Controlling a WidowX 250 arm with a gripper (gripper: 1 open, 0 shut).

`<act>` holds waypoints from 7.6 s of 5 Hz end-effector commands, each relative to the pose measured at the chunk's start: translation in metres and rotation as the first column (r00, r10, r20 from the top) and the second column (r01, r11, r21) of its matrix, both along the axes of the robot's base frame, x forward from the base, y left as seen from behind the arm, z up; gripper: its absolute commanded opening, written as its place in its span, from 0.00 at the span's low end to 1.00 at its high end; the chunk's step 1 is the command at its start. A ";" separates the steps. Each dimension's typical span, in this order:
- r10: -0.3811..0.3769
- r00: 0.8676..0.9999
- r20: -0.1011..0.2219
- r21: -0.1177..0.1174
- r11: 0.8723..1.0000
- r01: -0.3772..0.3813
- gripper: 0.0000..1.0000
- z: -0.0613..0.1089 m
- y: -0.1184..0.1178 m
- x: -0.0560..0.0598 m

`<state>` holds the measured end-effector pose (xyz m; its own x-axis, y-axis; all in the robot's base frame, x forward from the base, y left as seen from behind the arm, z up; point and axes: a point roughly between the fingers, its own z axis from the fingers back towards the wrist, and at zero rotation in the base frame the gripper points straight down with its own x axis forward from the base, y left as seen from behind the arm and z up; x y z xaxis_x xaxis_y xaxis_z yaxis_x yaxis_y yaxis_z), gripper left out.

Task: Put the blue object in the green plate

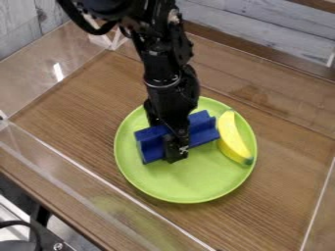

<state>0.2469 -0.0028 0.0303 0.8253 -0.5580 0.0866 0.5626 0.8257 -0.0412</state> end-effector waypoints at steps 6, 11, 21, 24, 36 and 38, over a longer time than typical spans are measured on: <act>0.023 1.000 0.009 -0.023 0.999 -0.023 0.00 -0.002 -0.014 -0.001; 0.047 0.999 0.013 -0.045 0.998 -0.047 1.00 0.003 -0.022 -0.006; 0.132 0.986 0.099 -0.026 0.991 -0.130 1.00 0.058 -0.018 -0.002; 0.180 0.974 0.134 -0.036 0.984 -0.176 1.00 0.074 -0.014 -0.002; 0.261 0.962 0.082 -0.126 0.960 -0.250 1.00 0.026 -0.033 -0.022; 0.275 0.960 0.061 -0.133 0.955 -0.265 1.00 0.010 -0.037 -0.023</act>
